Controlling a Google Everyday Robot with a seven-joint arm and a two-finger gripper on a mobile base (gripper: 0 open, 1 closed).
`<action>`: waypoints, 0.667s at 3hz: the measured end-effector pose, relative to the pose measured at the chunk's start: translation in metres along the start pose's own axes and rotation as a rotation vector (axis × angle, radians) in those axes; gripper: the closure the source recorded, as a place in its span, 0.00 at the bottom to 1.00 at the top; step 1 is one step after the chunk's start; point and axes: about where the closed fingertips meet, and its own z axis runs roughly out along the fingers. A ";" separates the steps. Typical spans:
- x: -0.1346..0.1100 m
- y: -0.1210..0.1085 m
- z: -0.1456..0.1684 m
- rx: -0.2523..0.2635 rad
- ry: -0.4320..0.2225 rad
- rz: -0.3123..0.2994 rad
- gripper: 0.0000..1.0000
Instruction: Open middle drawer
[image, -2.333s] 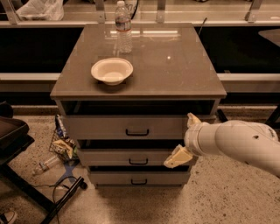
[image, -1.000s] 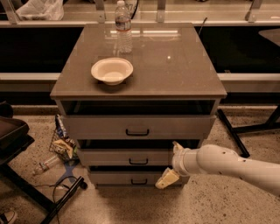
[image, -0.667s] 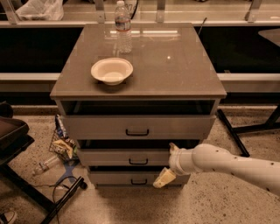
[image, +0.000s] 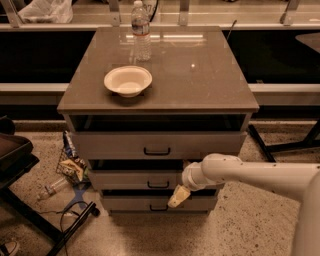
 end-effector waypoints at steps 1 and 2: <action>-0.001 -0.004 0.022 -0.028 0.041 -0.012 0.18; 0.009 -0.001 0.039 -0.041 0.064 0.007 0.41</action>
Offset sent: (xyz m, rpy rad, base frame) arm 0.0116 0.0117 -0.0582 -0.0622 0.0896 -0.0099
